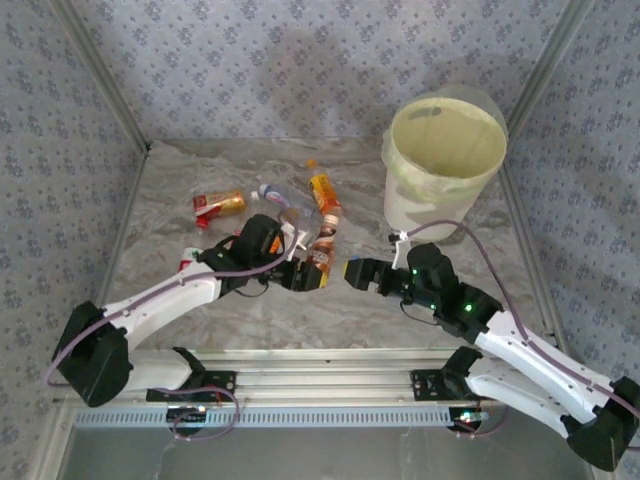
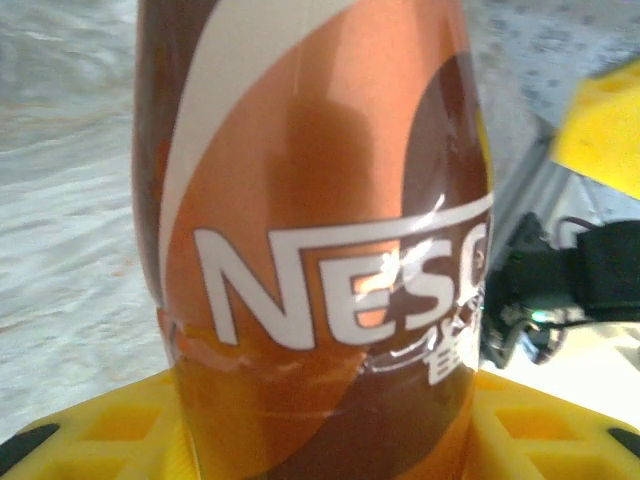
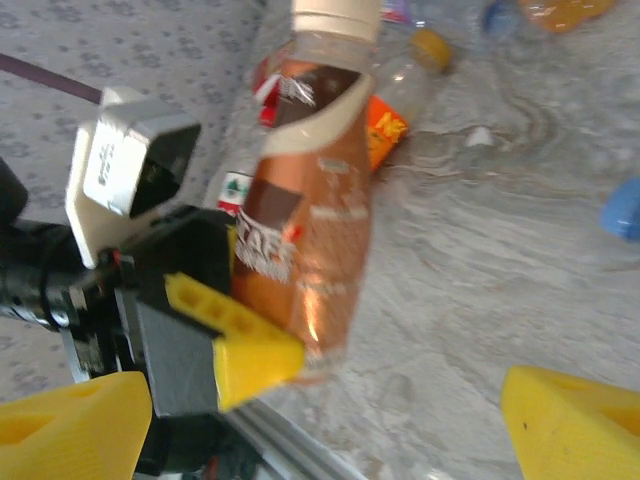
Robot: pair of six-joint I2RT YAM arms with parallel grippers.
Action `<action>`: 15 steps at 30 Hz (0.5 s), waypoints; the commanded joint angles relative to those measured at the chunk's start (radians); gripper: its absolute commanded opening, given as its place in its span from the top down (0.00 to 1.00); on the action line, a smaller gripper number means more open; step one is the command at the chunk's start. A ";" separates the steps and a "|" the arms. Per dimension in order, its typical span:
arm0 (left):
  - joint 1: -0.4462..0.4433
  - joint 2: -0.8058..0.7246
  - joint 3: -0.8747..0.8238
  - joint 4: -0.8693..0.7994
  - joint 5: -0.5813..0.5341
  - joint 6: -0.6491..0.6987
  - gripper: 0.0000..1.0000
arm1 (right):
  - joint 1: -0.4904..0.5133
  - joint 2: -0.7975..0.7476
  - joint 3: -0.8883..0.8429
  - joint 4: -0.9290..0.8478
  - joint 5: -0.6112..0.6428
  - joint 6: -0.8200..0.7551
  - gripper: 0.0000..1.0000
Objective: Put the plastic bottles in the bin
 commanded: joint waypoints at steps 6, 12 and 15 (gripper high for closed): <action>-0.067 -0.089 -0.073 0.199 0.128 -0.082 0.51 | 0.004 0.113 0.049 0.175 -0.112 0.027 0.07; -0.090 -0.124 -0.090 0.218 0.128 -0.093 0.50 | 0.011 0.134 0.054 0.211 -0.091 0.031 0.10; -0.104 -0.119 -0.100 0.230 0.120 -0.099 0.50 | 0.009 0.137 0.055 0.234 -0.080 0.035 0.13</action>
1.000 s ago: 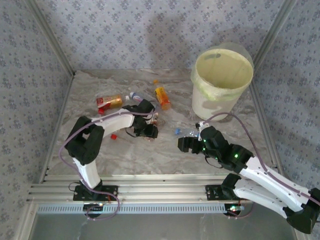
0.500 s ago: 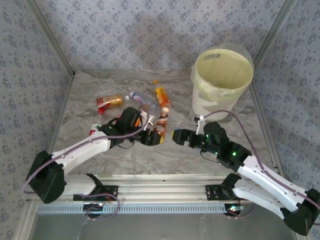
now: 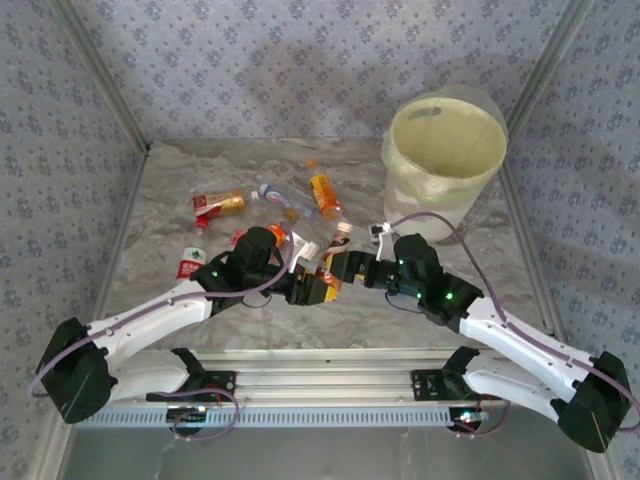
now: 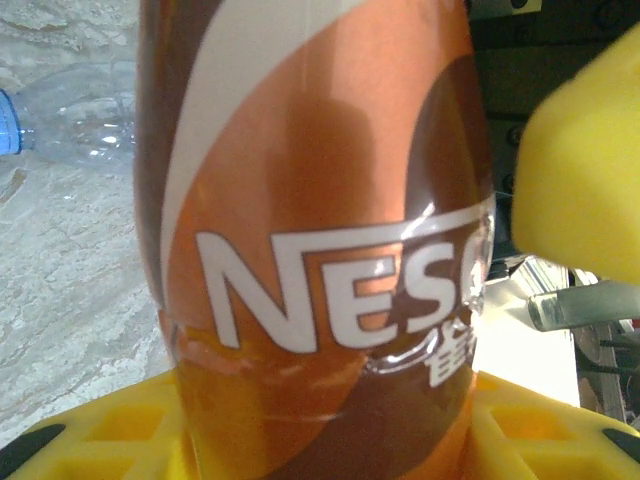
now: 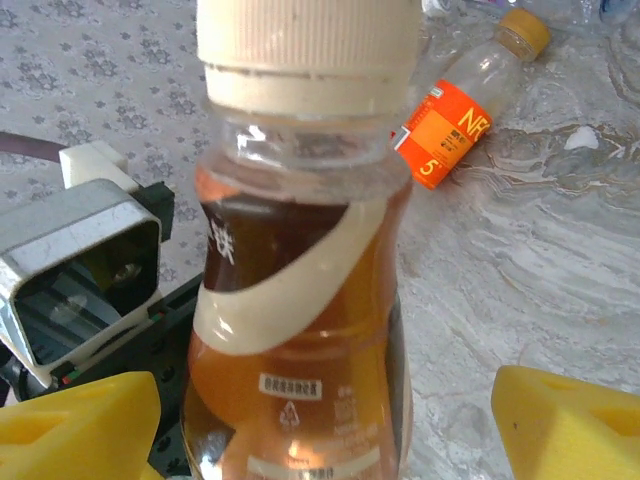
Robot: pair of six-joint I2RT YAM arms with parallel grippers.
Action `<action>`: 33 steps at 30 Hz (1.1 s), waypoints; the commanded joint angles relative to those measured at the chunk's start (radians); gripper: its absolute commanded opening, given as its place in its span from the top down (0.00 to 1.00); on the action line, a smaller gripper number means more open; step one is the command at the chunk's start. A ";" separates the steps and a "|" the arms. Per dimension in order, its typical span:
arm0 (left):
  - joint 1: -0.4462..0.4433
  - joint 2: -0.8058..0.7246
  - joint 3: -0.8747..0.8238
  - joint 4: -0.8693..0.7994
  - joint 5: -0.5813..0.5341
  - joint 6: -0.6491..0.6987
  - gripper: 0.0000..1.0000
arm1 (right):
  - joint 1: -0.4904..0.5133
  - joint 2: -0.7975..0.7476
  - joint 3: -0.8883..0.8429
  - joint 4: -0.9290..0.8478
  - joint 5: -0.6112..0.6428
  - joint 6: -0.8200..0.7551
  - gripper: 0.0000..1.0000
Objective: Put the plastic bottles in the bin
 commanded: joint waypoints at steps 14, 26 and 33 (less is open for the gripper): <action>-0.068 0.023 -0.016 0.070 0.006 -0.019 0.48 | -0.033 -0.007 0.066 0.042 0.023 0.001 0.37; -0.073 0.013 -0.007 0.056 0.005 -0.014 0.39 | -0.056 -0.036 0.058 0.003 0.027 -0.005 0.56; -0.074 -0.021 0.009 0.051 -0.011 -0.025 0.08 | -0.072 -0.083 0.086 -0.098 0.045 -0.053 0.58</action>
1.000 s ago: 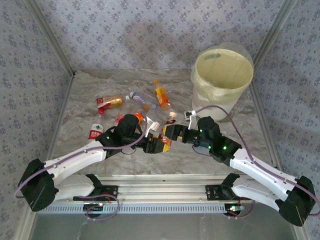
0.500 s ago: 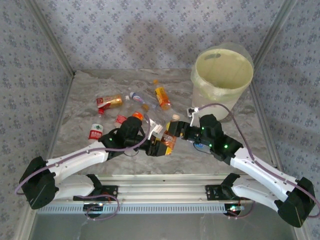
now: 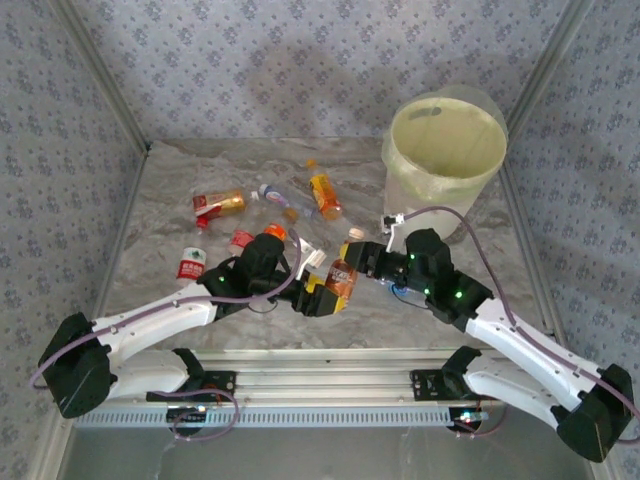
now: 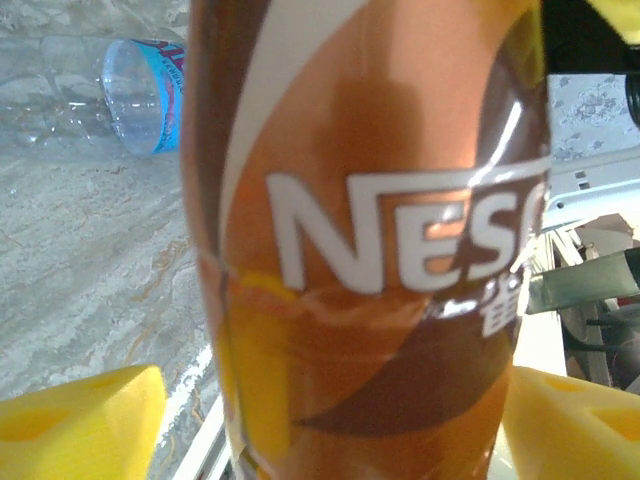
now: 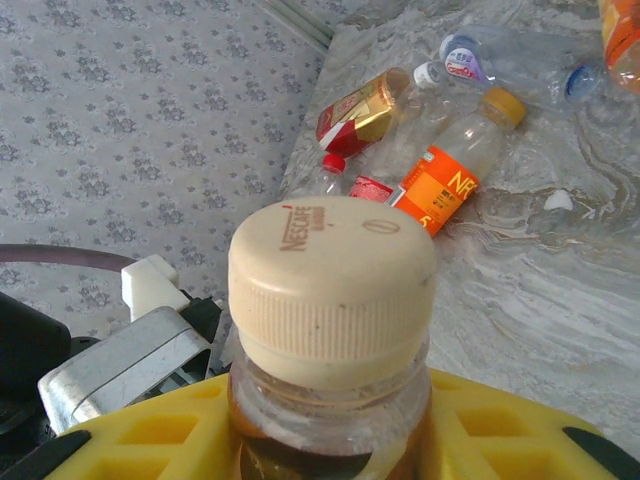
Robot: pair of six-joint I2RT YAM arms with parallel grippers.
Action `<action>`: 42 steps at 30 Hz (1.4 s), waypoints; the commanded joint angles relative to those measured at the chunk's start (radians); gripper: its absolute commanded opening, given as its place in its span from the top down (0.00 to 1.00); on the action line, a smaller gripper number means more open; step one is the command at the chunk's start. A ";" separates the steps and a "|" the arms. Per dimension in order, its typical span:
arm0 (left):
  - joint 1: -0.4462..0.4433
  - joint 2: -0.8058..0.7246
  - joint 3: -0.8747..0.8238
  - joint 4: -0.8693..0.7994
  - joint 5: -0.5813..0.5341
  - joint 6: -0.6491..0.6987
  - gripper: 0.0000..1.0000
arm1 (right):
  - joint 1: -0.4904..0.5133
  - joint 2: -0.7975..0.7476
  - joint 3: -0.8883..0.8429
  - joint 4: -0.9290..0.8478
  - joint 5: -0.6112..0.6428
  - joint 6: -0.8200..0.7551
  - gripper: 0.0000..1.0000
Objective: Put the plastic bottles in the bin
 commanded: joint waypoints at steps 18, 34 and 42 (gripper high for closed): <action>-0.007 -0.307 0.140 -0.203 -0.267 0.133 0.00 | -0.121 -0.045 0.635 -0.559 0.365 -0.527 0.57; -0.007 -0.417 0.137 -0.325 -0.406 0.191 0.00 | -0.356 0.397 1.119 -0.528 0.611 -0.849 0.57; -0.007 -0.430 0.150 -0.402 -0.445 0.200 0.00 | -0.493 0.622 1.254 -0.639 0.563 -0.835 0.58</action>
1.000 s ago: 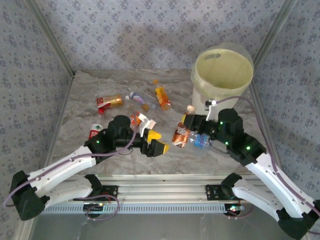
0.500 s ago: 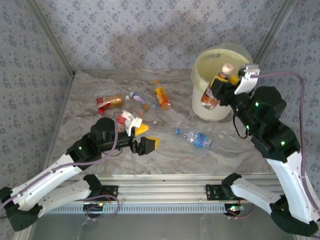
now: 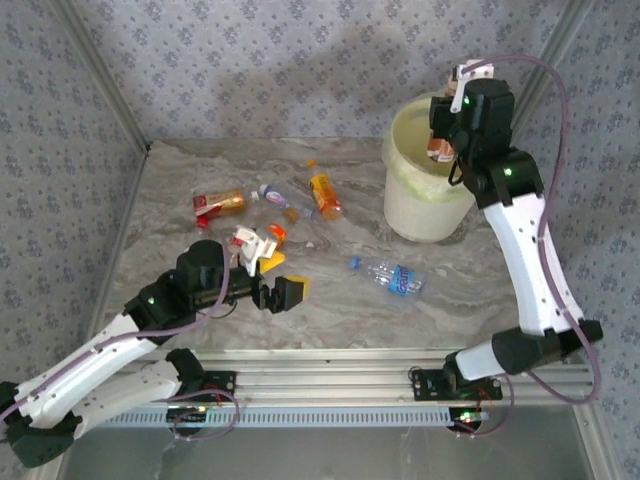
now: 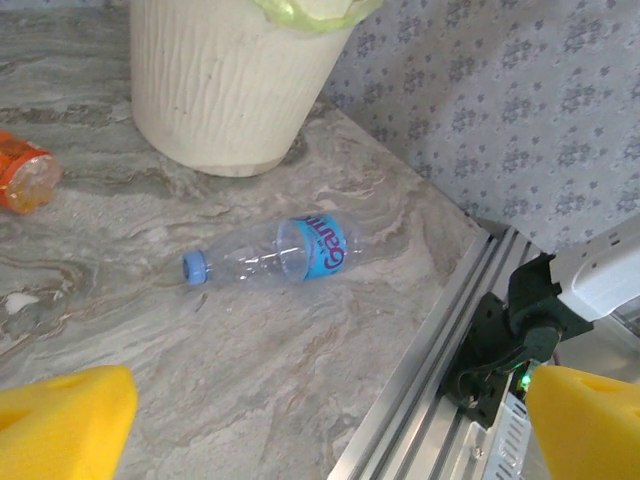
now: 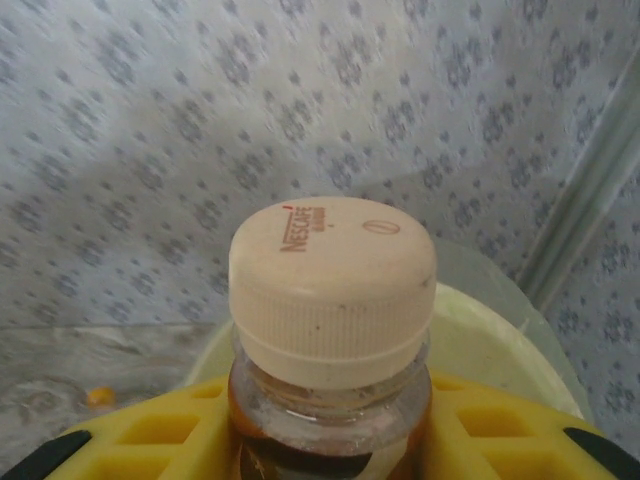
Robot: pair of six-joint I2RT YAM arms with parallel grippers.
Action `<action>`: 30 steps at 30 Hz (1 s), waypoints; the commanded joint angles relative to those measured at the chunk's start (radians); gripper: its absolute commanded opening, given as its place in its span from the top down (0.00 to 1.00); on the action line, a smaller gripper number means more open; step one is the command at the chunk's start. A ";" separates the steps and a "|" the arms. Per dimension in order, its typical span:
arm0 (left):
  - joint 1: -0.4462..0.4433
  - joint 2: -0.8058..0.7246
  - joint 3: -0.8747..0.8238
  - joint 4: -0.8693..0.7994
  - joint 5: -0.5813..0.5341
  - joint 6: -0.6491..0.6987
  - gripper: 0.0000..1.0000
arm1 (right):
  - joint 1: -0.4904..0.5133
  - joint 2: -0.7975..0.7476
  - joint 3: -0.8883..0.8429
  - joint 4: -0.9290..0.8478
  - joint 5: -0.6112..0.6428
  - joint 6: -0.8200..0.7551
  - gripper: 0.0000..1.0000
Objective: Put the plastic bottles in the bin
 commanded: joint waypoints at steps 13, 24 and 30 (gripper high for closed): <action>-0.007 -0.031 0.040 -0.091 -0.063 0.010 0.00 | -0.178 0.291 0.132 -0.274 -0.269 0.098 0.58; -0.007 -0.029 0.053 -0.144 -0.080 -0.010 0.00 | -0.229 0.356 0.041 -0.289 -0.338 0.153 0.53; -0.008 -0.010 0.058 -0.202 -0.137 -0.016 0.00 | -0.231 0.319 0.002 -0.270 -0.349 0.179 0.37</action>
